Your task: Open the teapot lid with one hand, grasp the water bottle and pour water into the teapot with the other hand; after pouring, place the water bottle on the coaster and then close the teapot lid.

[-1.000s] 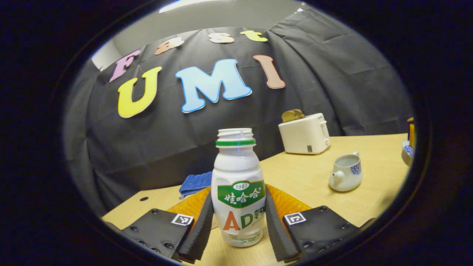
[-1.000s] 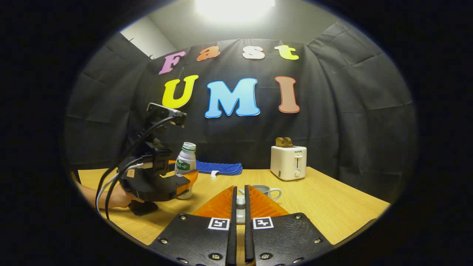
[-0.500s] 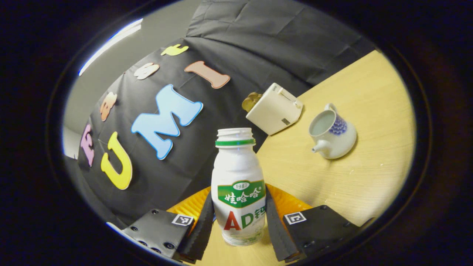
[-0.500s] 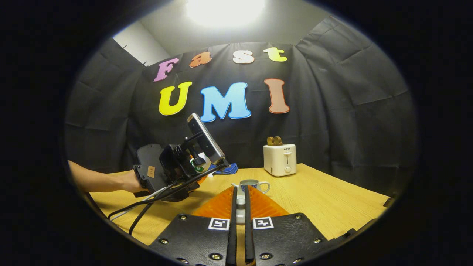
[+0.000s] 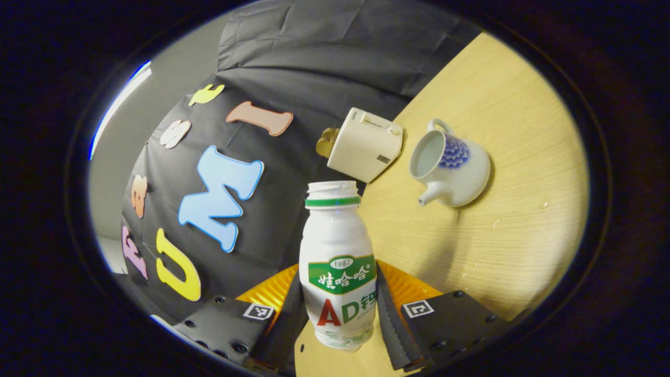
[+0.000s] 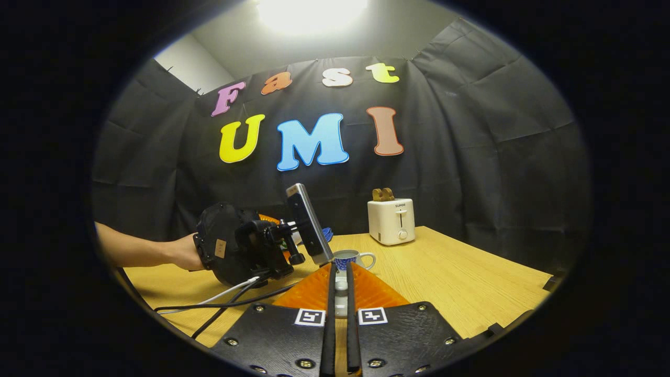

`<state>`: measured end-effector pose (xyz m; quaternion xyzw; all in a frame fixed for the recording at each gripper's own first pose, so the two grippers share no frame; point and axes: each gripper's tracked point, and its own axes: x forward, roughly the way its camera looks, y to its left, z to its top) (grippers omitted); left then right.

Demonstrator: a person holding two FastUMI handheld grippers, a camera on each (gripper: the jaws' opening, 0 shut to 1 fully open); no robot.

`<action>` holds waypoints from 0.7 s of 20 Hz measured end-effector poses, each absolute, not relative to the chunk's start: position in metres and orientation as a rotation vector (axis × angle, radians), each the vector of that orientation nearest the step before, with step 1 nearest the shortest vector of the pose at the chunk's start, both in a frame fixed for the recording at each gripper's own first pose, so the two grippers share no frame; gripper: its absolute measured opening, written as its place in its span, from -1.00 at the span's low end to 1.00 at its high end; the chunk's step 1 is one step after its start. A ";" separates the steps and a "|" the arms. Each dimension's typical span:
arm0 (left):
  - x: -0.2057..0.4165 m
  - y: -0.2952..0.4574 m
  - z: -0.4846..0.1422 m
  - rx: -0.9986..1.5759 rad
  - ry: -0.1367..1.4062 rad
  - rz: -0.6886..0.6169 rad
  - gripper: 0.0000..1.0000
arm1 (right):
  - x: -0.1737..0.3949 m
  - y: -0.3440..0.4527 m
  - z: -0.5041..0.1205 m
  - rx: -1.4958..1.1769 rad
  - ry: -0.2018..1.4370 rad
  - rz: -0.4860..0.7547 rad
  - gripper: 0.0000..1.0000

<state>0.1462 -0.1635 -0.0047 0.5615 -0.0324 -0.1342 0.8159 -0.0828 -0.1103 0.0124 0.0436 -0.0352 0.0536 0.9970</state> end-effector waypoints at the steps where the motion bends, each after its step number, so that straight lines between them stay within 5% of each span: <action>1: 0.147 -0.169 -0.006 1.215 -0.076 -0.300 0.58 | -0.083 -0.110 0.013 0.090 -0.068 0.110 -0.83; 13: 0.156 -0.196 -0.008 1.477 -0.116 -0.324 0.48 | -0.089 -0.119 0.009 0.098 -0.058 0.101 -0.83; 14: 0.157 -0.197 -0.010 1.510 -0.113 -0.325 0.59 | -0.089 -0.120 0.010 0.098 -0.058 0.102 -0.83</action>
